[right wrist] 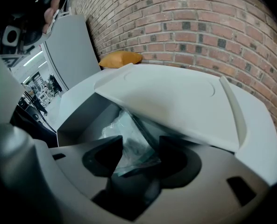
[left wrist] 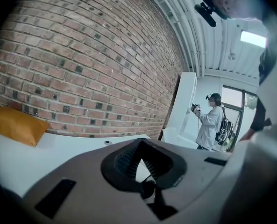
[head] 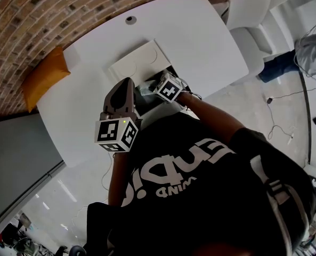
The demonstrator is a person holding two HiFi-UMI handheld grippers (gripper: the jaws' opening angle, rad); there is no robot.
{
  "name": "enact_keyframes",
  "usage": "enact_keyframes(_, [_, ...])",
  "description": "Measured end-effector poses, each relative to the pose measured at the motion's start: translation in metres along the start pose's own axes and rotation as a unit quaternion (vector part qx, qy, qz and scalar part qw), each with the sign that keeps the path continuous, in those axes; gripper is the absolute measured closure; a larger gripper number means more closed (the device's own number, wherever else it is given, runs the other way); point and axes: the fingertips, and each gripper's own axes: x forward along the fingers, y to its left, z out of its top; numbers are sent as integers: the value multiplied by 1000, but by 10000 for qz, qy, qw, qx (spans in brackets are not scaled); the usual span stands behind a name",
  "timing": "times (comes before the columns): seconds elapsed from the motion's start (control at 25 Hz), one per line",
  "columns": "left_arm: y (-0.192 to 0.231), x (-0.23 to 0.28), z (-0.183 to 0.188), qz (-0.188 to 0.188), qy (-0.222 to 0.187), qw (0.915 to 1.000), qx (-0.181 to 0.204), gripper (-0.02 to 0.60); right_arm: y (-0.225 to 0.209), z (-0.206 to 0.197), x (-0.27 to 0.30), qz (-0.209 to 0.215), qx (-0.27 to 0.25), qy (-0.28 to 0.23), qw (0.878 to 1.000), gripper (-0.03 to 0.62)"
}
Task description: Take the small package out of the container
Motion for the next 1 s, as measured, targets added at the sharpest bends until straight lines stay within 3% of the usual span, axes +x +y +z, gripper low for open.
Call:
enact_keyframes(0.48, [3,-7,-2,105,-68,9998,-137,575,0,-6,-5,-145,-206,105,9996,437])
enact_keyframes(1.0, [1,-12,-1,111,-127,9998,-131,575,13,-10,-6,111,-599,240,9979,531])
